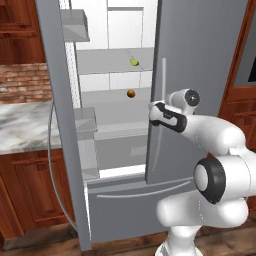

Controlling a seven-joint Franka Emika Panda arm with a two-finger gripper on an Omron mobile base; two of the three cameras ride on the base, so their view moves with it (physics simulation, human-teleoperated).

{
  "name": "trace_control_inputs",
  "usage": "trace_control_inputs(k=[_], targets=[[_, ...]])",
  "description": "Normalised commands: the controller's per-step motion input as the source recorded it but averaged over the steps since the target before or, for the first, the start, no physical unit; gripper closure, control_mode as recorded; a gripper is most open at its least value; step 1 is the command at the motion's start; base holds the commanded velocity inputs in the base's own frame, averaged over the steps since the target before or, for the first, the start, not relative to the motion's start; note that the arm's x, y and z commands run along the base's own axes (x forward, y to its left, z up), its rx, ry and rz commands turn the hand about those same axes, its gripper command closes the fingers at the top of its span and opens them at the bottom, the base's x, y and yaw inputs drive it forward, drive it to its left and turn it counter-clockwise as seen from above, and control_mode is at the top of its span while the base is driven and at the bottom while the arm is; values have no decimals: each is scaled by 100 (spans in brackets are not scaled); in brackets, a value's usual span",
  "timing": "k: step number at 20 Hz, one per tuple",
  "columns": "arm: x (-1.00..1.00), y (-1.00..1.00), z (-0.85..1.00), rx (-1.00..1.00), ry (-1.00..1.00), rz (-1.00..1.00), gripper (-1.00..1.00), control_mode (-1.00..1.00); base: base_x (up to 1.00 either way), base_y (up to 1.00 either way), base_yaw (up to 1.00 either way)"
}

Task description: Take the lemon wedge from the fridge and place it on the plate with fish on the dining counter.

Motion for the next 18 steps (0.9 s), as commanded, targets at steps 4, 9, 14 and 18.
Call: trace_control_inputs(k=[4,9,14,18], targets=[[72,0,-12,8,-2,0,100,-100,0,0,0],[0,0,0,0,0,0,100,-100,0,0,0],[-62,-19,0,2,0,-6,100,-100,0,0,0],[-100,-65,11,12,-4,-21,100,-100,0,0,0]])
